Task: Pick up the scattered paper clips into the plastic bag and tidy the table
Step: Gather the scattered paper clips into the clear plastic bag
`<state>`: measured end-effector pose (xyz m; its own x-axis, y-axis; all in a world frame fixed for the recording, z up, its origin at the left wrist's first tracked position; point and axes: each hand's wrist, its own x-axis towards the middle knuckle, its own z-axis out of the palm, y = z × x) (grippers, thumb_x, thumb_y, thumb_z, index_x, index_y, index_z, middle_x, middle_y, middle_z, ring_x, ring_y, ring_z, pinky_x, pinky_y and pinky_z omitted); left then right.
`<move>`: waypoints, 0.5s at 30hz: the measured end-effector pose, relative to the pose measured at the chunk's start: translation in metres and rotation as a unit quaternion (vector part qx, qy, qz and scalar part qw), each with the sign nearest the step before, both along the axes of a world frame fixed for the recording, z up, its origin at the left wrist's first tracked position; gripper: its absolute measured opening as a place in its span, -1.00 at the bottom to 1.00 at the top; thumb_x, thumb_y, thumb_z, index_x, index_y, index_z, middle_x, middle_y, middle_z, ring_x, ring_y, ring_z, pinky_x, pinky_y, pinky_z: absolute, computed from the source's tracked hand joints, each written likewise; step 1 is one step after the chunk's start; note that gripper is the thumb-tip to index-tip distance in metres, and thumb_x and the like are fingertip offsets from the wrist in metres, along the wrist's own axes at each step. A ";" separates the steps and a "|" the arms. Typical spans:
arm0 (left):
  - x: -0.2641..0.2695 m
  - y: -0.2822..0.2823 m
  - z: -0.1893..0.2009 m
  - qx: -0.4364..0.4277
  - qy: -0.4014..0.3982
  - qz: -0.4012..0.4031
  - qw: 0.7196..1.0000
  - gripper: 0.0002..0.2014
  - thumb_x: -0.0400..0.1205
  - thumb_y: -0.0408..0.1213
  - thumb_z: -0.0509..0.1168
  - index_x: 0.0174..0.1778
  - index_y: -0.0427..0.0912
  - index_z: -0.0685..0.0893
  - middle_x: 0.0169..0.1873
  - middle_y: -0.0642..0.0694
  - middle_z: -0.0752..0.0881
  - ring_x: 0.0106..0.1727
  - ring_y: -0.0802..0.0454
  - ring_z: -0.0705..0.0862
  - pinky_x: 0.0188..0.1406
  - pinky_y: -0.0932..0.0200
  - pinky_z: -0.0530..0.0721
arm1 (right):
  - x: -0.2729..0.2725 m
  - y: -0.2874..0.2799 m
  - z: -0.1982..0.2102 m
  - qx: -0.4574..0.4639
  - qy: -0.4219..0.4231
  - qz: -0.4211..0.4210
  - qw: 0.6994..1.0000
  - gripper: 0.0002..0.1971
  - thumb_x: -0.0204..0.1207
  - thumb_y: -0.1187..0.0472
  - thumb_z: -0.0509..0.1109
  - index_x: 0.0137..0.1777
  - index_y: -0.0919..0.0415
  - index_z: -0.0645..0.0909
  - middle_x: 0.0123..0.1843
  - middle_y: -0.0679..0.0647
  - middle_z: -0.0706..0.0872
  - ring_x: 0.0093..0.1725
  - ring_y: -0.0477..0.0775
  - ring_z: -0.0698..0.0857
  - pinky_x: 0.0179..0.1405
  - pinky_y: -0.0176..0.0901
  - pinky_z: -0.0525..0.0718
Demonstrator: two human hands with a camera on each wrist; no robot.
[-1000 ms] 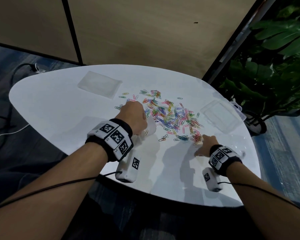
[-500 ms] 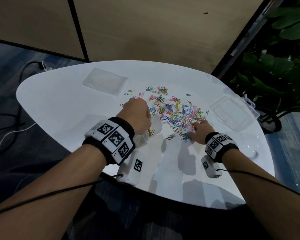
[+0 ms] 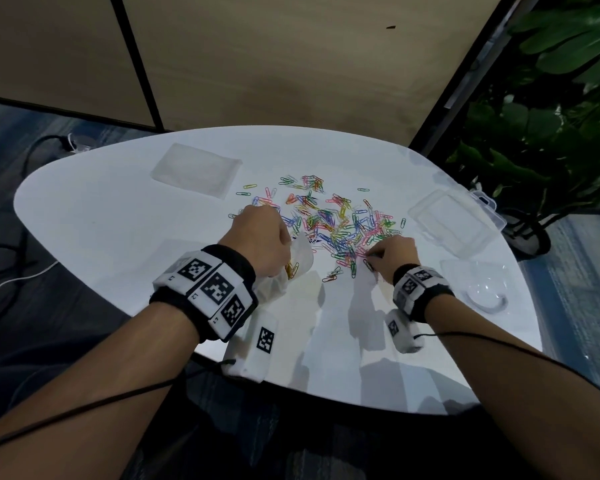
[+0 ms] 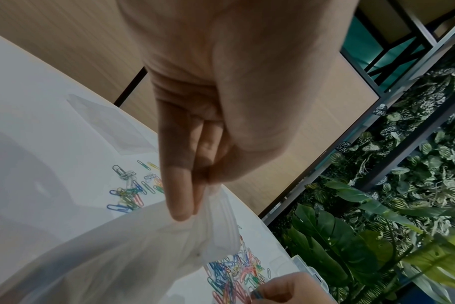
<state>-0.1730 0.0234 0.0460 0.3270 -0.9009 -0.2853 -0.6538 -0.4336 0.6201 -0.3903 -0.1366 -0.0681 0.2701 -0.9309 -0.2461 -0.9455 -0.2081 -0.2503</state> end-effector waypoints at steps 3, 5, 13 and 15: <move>-0.001 -0.003 0.000 0.002 0.001 0.001 1.000 -0.82 0.60 -0.41 0.33 -0.05 -0.18 0.84 -0.11 -0.19 0.84 -0.07 -0.16 0.83 0.07 -0.01 0.81 | -0.014 -0.012 0.007 0.095 -0.158 -0.133 0.974 -0.92 0.40 0.19 0.61 -0.30 0.11 0.85 -0.25 0.06 0.87 -0.17 0.02 0.83 0.09 -0.17 0.73; -0.003 -0.004 -0.001 0.002 0.005 0.006 1.000 -0.85 0.60 -0.38 0.35 -0.08 -0.17 0.84 -0.16 -0.18 0.84 -0.09 -0.16 0.83 0.05 -0.01 0.82 | -0.014 -0.012 0.015 0.189 -0.323 -0.217 0.902 -0.94 0.34 0.33 0.65 -0.29 0.22 0.82 -0.16 0.23 0.86 -0.18 0.13 0.85 0.10 -0.05 0.77; -0.015 -0.011 -0.005 -0.003 0.001 0.014 1.000 -0.85 0.59 -0.37 0.35 -0.13 -0.22 0.86 -0.23 -0.17 0.84 -0.15 -0.15 0.83 0.07 0.01 0.81 | 0.039 0.038 0.074 0.438 -0.525 -0.110 0.722 -0.85 0.55 0.41 0.42 0.07 0.46 0.70 -0.10 0.19 0.79 -0.06 0.01 0.80 -0.04 -0.34 0.76; -0.018 -0.012 -0.007 -0.008 0.000 0.017 1.000 -0.84 0.58 -0.38 0.34 -0.13 -0.24 0.85 -0.28 -0.19 0.83 -0.16 -0.16 0.84 0.07 0.00 0.80 | 0.050 0.052 0.076 0.431 -0.503 -0.089 0.744 -0.84 0.54 0.42 0.44 0.06 0.52 0.69 -0.09 0.26 0.78 -0.09 0.07 0.80 0.00 -0.27 0.79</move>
<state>-0.1906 0.0114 0.0392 0.3569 -0.8937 -0.2720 -0.6384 -0.4459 0.6274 -0.3401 -0.0843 0.0075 0.6116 -0.5878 -0.5296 -0.1834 0.5457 -0.8176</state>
